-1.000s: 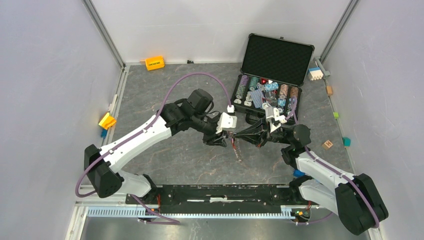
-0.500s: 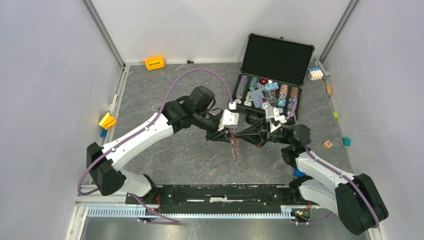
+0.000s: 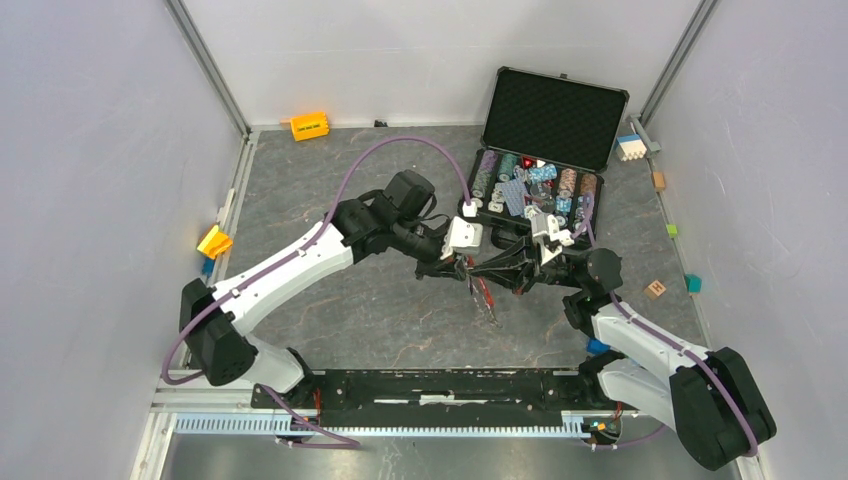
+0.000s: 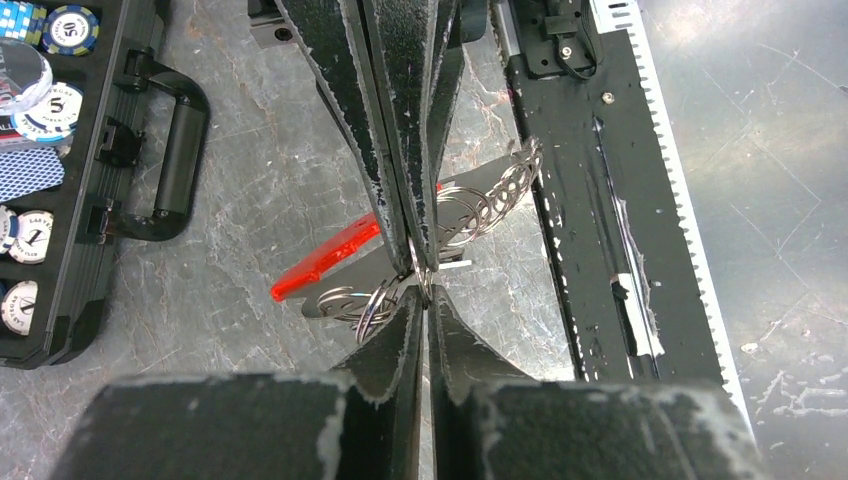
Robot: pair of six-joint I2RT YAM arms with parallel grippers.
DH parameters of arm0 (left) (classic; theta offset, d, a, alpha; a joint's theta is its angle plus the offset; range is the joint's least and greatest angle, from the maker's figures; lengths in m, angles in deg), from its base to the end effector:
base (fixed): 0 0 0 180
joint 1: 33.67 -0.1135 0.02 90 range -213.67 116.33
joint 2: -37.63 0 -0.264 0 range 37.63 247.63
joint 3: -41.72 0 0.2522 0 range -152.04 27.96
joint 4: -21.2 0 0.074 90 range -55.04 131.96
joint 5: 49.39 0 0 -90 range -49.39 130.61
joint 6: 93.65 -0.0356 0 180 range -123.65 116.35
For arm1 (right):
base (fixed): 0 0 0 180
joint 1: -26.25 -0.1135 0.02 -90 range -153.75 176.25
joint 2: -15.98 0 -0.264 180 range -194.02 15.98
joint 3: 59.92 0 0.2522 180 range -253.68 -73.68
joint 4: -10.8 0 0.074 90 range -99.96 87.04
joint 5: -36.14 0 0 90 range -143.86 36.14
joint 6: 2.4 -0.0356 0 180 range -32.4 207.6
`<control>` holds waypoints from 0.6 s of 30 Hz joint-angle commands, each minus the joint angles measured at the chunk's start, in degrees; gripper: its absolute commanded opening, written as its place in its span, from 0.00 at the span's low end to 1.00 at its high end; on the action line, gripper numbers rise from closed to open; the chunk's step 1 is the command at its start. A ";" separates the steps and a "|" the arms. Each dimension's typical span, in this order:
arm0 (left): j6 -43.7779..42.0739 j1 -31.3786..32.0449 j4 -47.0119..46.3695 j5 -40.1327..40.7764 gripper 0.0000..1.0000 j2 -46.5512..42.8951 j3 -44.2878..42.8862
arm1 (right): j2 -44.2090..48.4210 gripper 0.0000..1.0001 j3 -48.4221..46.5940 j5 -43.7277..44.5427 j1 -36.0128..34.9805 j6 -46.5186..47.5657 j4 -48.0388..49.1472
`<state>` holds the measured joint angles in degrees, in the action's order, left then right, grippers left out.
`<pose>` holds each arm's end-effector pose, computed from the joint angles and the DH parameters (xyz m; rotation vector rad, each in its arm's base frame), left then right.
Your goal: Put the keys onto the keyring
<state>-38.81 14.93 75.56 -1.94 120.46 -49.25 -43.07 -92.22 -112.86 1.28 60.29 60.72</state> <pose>0.1843 -0.2455 0.3388 1.7946 1.4651 -0.9927 0.1633 0.1097 0.2627 -0.9566 1.1627 1.3437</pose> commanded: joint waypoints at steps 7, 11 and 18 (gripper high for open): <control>0.35 0.00 -1.22 -2.67 0.10 2.71 -4.24 | 0.08 0.00 -0.78 -0.10 0.21 -2.17 6.23; 0.26 0.00 -1.22 -3.55 0.16 3.62 -5.22 | -0.38 0.00 -0.62 -0.32 0.14 -2.72 7.01; 0.18 0.01 -1.32 -3.79 0.22 4.67 -6.59 | -0.34 0.00 -0.41 -0.41 0.23 -2.93 7.38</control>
<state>-38.83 14.43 77.33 -3.05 124.30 -52.64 -43.37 -92.18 -113.56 1.96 58.04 63.48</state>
